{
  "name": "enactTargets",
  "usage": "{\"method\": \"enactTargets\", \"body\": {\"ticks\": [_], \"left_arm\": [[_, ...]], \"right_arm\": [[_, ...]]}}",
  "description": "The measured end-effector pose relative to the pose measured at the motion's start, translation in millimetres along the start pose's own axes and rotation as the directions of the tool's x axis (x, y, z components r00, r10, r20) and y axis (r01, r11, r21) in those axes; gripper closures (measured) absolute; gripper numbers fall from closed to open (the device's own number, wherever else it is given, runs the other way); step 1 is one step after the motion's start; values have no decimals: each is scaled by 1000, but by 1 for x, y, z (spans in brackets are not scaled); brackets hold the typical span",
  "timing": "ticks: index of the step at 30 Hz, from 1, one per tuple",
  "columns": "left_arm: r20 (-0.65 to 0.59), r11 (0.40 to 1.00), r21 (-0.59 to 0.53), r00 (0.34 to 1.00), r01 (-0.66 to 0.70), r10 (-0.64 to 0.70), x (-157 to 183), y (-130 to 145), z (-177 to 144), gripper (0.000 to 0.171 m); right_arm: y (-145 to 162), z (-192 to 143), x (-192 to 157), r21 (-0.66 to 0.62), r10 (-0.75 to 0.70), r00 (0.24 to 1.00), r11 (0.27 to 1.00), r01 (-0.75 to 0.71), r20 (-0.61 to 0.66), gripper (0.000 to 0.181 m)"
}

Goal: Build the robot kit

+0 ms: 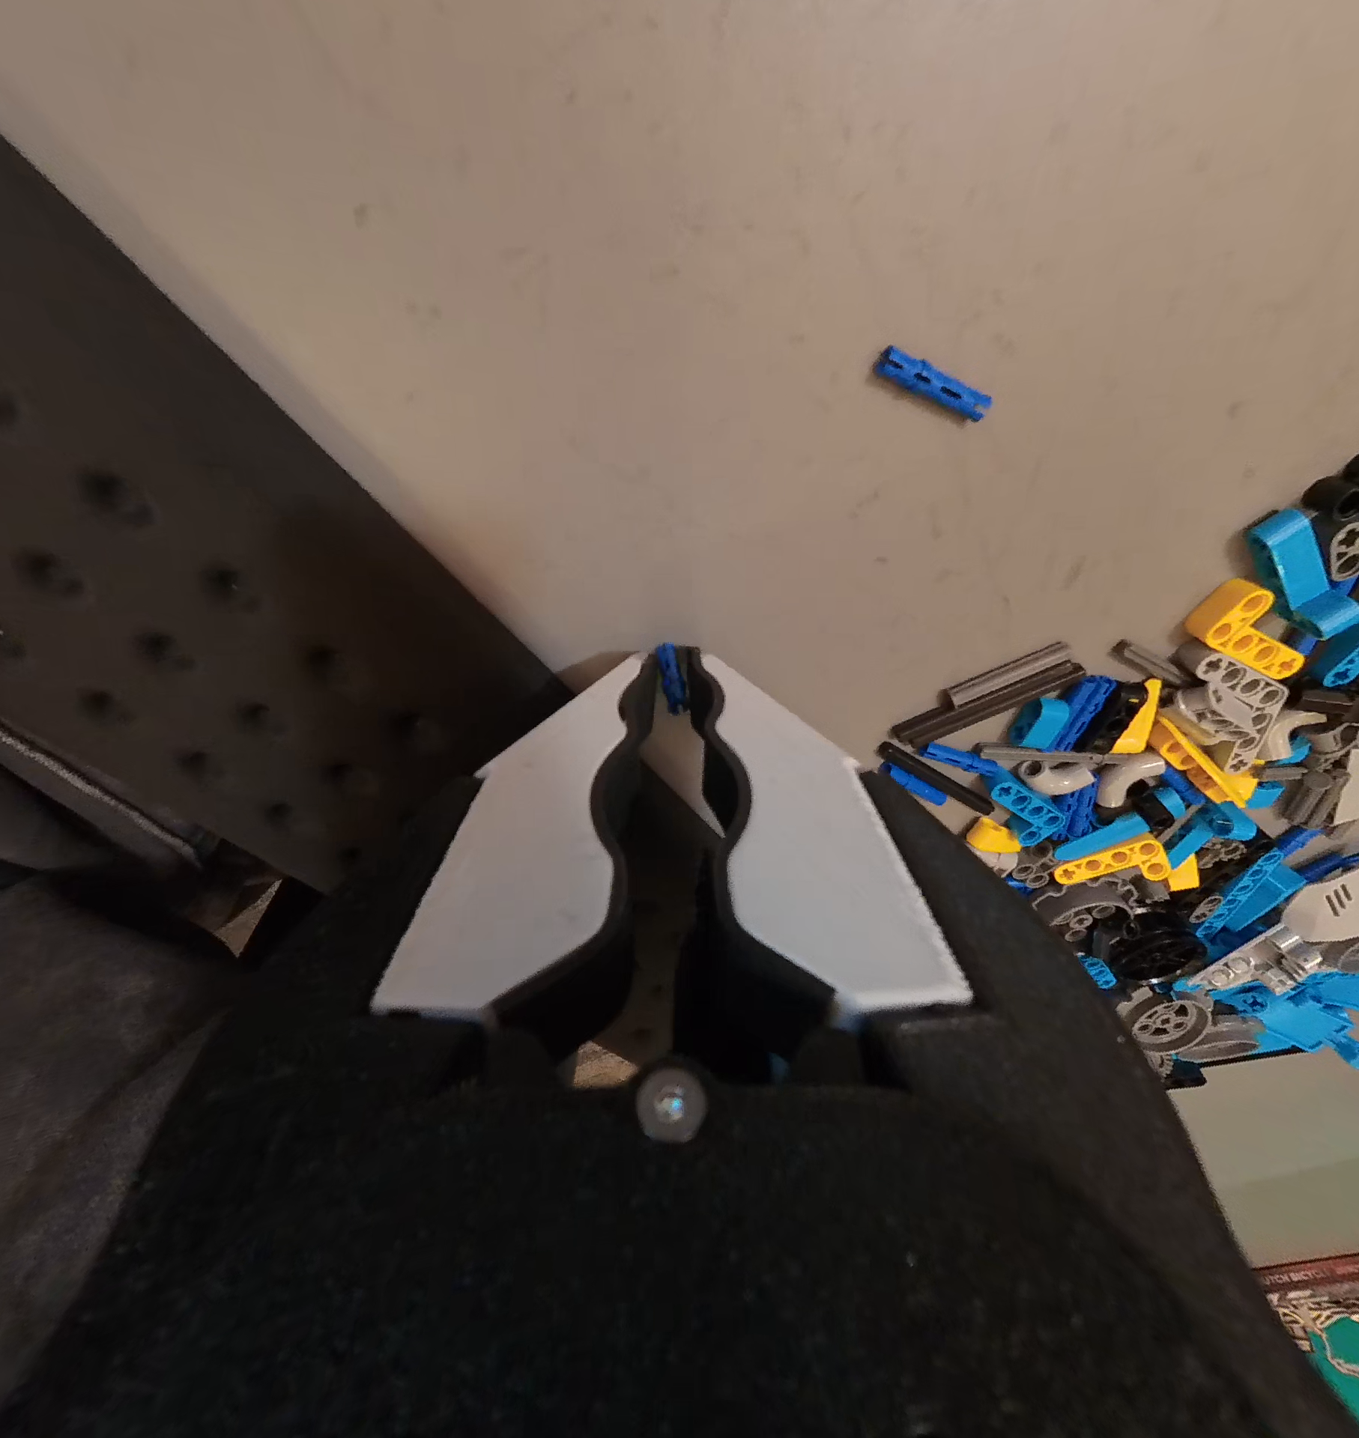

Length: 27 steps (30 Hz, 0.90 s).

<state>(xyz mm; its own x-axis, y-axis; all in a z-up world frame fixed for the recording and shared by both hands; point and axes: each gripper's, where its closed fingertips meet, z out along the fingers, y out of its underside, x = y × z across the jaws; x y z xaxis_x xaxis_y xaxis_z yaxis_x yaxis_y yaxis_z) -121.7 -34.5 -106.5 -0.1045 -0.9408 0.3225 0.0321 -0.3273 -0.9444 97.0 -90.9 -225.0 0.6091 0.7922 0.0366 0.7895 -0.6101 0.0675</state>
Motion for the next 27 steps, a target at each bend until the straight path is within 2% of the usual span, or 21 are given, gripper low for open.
{"method": "enactTargets", "body": {"ticks": [23, 25, 27], "left_arm": [[-9, 1000, -4, 1000, 12, -12, 1, 1, 1, 165], [-11, 1000, -5, 1000, 10, -10, 2, 1, 1, 165], [-23, 1000, -5, 1000, 17, -17, 3, 2, 1, 165]], "right_arm": [[4, -7, 7, 10, -5, 999, 1000, 6, -46, 176], [-7, -15, 5, 68, -27, 998, 997, 31, -49, 177], [-32, -31, -6, 200, -80, 996, 976, 87, -43, 177]]}}
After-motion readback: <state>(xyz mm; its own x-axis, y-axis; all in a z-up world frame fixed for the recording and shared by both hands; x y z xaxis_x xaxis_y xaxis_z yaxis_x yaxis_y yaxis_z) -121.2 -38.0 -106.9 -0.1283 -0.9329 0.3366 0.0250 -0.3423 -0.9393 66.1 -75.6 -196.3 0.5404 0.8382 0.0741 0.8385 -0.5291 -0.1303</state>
